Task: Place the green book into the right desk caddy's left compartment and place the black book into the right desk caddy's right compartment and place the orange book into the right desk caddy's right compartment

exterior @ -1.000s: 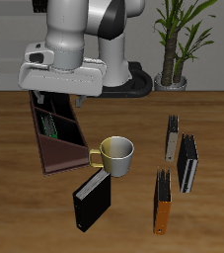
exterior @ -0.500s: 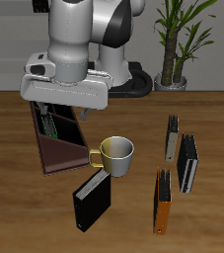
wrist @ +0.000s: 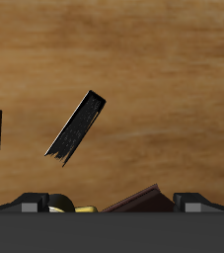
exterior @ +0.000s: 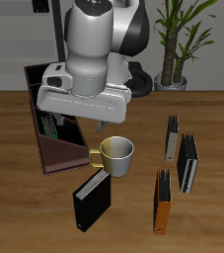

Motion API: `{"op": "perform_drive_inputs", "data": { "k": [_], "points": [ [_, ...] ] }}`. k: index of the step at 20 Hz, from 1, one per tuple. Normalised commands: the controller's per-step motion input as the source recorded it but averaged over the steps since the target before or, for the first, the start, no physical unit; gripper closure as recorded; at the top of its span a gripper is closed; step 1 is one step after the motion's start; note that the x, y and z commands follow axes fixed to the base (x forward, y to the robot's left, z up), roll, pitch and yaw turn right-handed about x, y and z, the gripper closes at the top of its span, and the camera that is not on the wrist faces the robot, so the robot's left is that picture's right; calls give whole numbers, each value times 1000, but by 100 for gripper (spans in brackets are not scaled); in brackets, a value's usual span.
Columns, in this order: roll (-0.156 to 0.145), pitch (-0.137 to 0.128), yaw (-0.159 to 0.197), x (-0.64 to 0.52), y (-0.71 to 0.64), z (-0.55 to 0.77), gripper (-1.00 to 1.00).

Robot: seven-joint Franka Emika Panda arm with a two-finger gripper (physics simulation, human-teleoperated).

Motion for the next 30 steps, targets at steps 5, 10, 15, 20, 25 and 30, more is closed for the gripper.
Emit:
{"op": "perform_drive_inputs", "data": {
  "k": [5,10,15,20,25,30],
  "points": [
    [-16,-12,-82,300,362,-125,-100],
    [-5,6,-76,197,271,-134,-100],
    [5,17,-51,213,171,-192,-100],
    [38,-22,-72,164,4,-61,-100],
    [82,-18,-51,79,5,-39,-100],
    [46,13,0,80,-214,-52,-100]
  ]
}}
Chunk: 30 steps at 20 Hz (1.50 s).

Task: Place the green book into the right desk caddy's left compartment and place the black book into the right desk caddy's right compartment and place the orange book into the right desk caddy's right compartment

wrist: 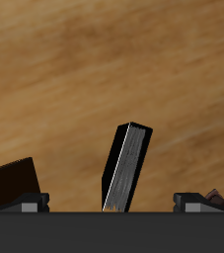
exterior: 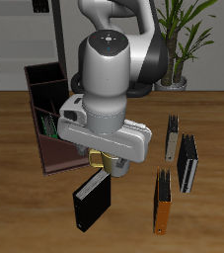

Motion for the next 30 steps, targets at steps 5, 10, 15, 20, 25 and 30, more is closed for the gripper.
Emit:
{"op": "perform_drive_inputs", "data": {
  "k": [5,10,15,20,25,30],
  "points": [
    [85,-3,41,19,-183,21,-100],
    [13,17,-10,41,-173,-7,-100],
    [35,-8,-19,8,-93,-137,-100],
    [49,-6,-15,-1,-102,-173,-100],
    [-11,-9,-15,1,-55,-105,-100],
    [-30,5,-16,29,-85,-99,-100]
  ]
}}
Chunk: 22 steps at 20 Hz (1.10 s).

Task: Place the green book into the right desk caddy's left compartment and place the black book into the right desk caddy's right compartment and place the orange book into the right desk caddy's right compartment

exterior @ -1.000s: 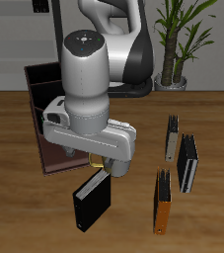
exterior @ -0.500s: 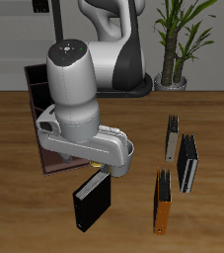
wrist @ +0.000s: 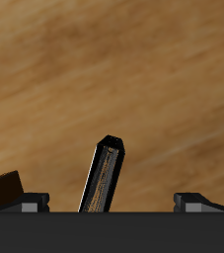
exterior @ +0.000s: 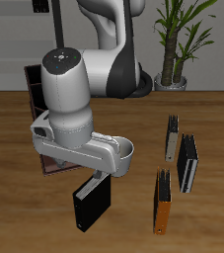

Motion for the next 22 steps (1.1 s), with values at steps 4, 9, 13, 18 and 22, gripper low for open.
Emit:
{"op": "perform_drive_inputs", "data": {
  "k": [4,9,13,18,22],
  "points": [
    [-18,23,-32,41,-10,-288,-100],
    [-1,6,3,-10,95,-196,-100],
    [-35,4,-9,-13,103,-227,-100],
    [-37,43,-7,57,0,-276,-100],
    [1,34,-13,19,-22,-222,100]
  ]
}}
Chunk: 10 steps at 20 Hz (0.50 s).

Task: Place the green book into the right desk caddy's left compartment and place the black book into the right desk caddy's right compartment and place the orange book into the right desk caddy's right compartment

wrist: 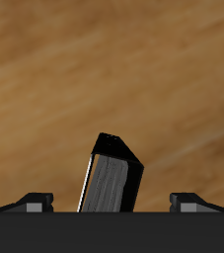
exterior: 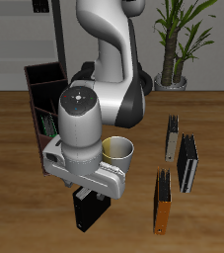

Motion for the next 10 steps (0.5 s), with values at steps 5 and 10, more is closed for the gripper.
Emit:
{"op": "perform_drive_inputs", "data": {
  "k": [5,10],
  "points": [
    [-9,31,-16,27,7,-261,100],
    [22,-24,30,-183,37,185,100]
  ]
}}
